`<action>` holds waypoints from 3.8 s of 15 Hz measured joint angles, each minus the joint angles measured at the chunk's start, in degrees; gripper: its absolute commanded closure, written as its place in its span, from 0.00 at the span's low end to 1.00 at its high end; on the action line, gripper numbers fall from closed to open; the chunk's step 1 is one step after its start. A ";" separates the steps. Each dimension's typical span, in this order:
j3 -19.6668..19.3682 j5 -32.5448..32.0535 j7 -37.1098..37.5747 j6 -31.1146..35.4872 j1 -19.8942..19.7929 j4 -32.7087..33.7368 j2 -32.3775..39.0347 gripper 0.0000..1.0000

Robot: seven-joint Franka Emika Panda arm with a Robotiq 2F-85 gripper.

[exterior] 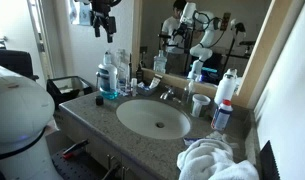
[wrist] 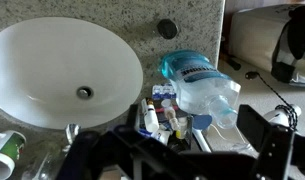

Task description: Take the black lid and put it on the Listerine bottle

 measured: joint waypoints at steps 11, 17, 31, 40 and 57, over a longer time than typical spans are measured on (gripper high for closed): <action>0.33 -0.46 -0.04 0.19 -0.01 -1.17 1.36 0.00; 1.17 0.40 -0.94 9.23 0.89 -9.00 5.33 0.00; 3.47 5.91 -2.41 30.00 7.49 -19.02 22.90 0.00; 5.13 -8.50 4.78 41.80 6.60 -18.47 33.58 0.51; 3.92 -9.23 6.32 19.67 6.18 -9.28 27.62 0.80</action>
